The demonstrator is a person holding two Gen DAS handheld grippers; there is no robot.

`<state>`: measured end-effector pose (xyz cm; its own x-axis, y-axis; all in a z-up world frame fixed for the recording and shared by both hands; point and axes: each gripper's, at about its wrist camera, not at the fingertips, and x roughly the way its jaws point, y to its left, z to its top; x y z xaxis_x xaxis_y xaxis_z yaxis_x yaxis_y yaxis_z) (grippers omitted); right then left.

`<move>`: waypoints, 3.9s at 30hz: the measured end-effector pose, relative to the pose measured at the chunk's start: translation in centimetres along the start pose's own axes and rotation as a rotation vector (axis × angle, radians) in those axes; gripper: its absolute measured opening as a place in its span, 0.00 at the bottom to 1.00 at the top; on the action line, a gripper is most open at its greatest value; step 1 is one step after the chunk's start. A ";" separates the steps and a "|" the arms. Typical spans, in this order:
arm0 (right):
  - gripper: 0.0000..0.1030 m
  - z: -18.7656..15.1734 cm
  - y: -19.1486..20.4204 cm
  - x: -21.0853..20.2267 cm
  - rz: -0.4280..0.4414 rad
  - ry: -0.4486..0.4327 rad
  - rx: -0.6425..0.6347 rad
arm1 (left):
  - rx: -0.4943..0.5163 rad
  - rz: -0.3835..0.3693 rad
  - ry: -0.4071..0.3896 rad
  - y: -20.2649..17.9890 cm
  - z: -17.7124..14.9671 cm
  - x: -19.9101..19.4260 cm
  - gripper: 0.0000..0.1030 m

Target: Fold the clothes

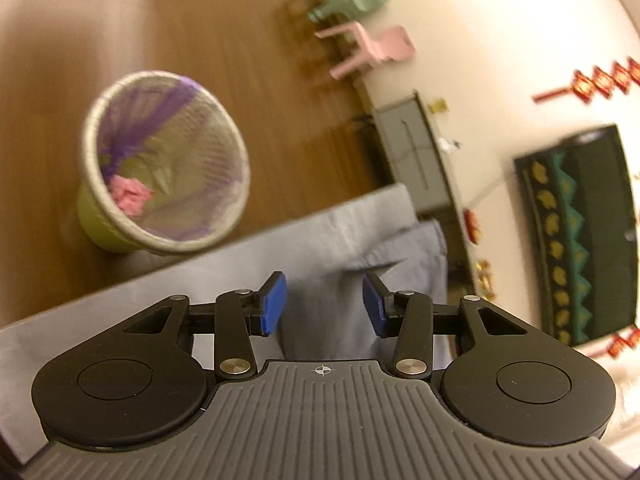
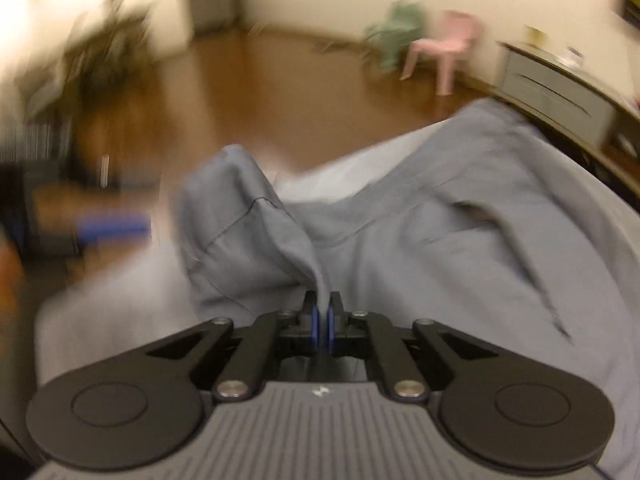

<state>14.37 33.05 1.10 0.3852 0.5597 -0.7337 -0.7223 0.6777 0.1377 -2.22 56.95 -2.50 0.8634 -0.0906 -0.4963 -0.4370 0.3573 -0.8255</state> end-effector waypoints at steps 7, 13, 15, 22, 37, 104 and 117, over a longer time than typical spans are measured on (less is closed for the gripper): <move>0.04 0.3 -5.5 -4.1 0.104 -0.075 0.304 | 0.073 -0.131 0.119 -2.4 -3.2 4.0 0.54; 0.04 0.9 -8.1 -0.9 0.125 -0.049 0.395 | 0.062 -0.190 0.111 -1.9 -4.1 7.2 0.05; 0.04 0.8 -8.3 -0.8 0.122 -0.056 0.395 | 0.087 -0.175 0.128 -2.0 -4.3 7.9 0.00; 0.21 -0.6 -3.2 -1.7 0.198 0.002 -0.021 | 0.298 0.134 0.166 -3.8 -6.6 8.4 0.00; 0.06 3.8 -5.9 4.9 0.222 0.050 0.259 | 0.339 0.068 0.160 -4.3 -6.2 8.0 0.00; 0.18 -6.1 5.7 0.3 -0.147 -0.202 -0.076 | 0.004 -0.225 0.241 -0.4 -0.3 7.0 0.00; 0.20 -5.1 1.9 0.2 -0.013 -0.039 -0.010 | 0.176 0.021 0.170 -1.2 -0.3 5.4 0.02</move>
<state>10.16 32.04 -2.16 0.4166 0.5687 -0.7092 -0.7225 0.6806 0.1213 2.91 55.79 -4.27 0.7936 -0.2312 -0.5628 -0.3905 0.5159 -0.7625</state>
